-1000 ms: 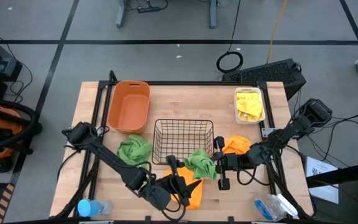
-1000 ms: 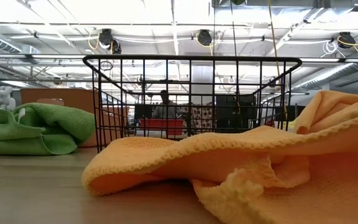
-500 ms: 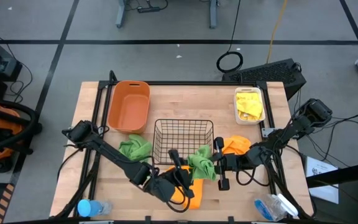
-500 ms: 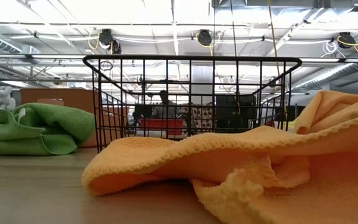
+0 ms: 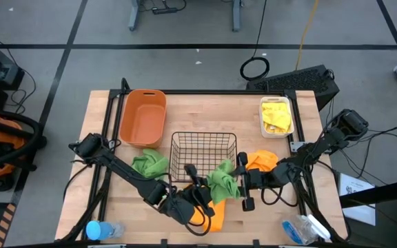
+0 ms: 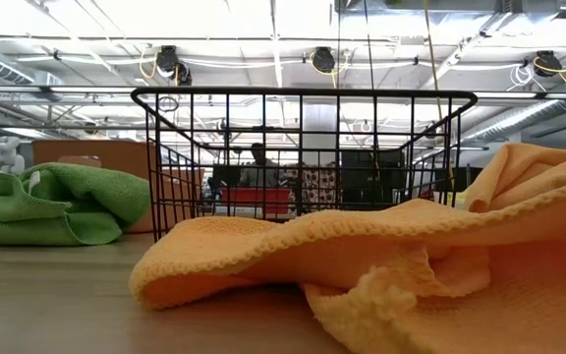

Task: Sort microfiber towel by color & place in baskets
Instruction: Put the right green microfiber towel into the orange bin

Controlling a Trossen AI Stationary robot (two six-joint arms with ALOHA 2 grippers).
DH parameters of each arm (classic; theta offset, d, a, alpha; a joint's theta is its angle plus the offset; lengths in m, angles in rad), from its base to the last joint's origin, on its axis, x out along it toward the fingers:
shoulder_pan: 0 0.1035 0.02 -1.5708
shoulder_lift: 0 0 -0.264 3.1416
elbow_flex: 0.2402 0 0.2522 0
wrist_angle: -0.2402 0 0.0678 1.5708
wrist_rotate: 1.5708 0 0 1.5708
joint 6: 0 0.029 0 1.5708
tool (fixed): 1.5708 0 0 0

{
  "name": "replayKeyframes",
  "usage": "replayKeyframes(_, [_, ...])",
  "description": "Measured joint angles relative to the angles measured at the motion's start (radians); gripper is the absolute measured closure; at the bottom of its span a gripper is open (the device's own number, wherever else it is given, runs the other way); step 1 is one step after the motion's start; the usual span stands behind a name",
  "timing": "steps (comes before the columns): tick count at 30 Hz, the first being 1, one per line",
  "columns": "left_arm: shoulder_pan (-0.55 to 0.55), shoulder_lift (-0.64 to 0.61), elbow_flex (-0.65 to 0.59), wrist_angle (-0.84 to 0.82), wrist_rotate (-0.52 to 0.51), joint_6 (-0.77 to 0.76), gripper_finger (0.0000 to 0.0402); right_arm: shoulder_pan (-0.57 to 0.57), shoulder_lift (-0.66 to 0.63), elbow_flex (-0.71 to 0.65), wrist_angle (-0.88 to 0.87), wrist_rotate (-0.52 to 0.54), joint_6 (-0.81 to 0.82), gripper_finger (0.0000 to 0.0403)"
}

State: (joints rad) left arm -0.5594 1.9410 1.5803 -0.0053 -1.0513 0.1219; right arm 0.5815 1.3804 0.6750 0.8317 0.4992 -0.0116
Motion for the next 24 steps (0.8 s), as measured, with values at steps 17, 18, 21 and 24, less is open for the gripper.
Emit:
replayKeyframes(17, [0.008,-0.364,0.002,-0.847,0.007,-0.477,0.0379,0.069,0.0,-0.002,-0.023,0.288,-0.059,0.0104])
replayKeyframes(18, [0.014,-0.388,0.002,-0.932,0.007,-0.551,0.0379,0.069,0.0,-0.002,-0.023,0.287,-0.06,0.0101])
replayKeyframes(21, [0.035,-0.453,0.002,-1.217,-0.003,-0.8,0.0379,0.069,0.0,-0.002,-0.023,0.287,-0.06,0.0099])
replayKeyframes(24, [0.056,-0.499,-0.02,-1.454,-0.025,-1.034,0.0379,0.069,0.0,-0.002,-0.023,0.288,-0.06,0.01])
